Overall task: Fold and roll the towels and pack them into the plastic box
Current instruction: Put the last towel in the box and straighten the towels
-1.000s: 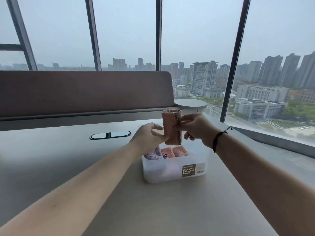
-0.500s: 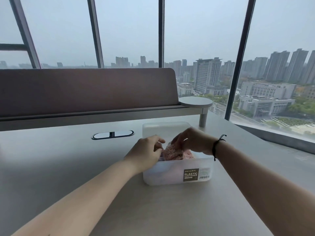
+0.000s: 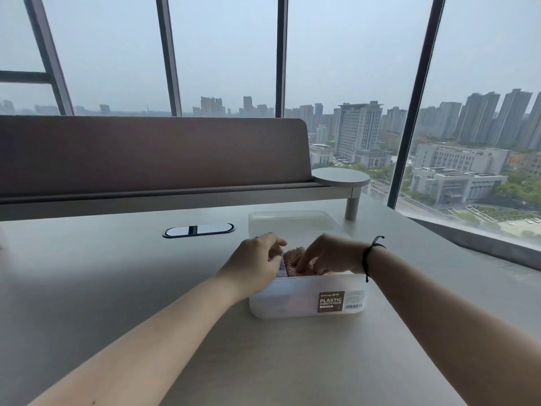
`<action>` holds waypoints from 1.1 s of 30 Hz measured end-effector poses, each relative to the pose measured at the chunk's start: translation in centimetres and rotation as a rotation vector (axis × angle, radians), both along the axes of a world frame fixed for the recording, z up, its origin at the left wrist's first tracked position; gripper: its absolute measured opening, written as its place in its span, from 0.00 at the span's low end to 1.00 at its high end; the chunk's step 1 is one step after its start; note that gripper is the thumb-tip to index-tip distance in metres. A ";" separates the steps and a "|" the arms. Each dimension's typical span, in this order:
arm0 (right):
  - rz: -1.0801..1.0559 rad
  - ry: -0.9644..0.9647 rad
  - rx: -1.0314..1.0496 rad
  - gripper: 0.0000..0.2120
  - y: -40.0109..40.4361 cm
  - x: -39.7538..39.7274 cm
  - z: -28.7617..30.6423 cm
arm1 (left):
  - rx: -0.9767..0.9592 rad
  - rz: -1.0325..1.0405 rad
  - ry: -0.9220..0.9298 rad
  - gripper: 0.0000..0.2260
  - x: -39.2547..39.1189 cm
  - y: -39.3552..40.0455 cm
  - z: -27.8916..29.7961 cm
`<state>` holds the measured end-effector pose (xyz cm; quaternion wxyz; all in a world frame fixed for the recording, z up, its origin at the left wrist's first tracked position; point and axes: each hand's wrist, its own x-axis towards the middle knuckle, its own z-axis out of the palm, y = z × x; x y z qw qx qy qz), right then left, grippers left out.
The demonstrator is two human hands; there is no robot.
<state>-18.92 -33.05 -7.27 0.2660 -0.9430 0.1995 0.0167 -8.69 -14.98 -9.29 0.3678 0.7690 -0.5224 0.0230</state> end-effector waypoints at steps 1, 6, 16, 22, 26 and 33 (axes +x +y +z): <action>0.012 0.022 -0.054 0.27 0.1 0.1 0.1 | -0.006 -0.004 -0.006 0.14 0.0 0.0 0.0; 0.052 -0.014 -0.192 0.28 0.2 -0.5 1.5 | 0.005 -0.004 -0.021 0.14 0.1 0.3 0.0; -0.182 -0.671 0.084 0.14 3.1 -1.2 -0.9 | -0.003 0.055 0.007 0.11 1.1 5.8 0.2; -0.155 -0.604 0.355 0.23 7.7 1.2 -2.3 | -0.145 0.190 0.132 0.02 2.7 12.2 1.3; -0.072 -0.510 0.451 0.29 11.5 2.4 -2.3 | -0.494 0.367 0.473 0.03 5.0 16.6 1.3; -0.105 -0.573 0.472 0.29 19.4 4.1 -3.0 | -0.488 0.652 0.844 0.13 8.5 21.5 -1.5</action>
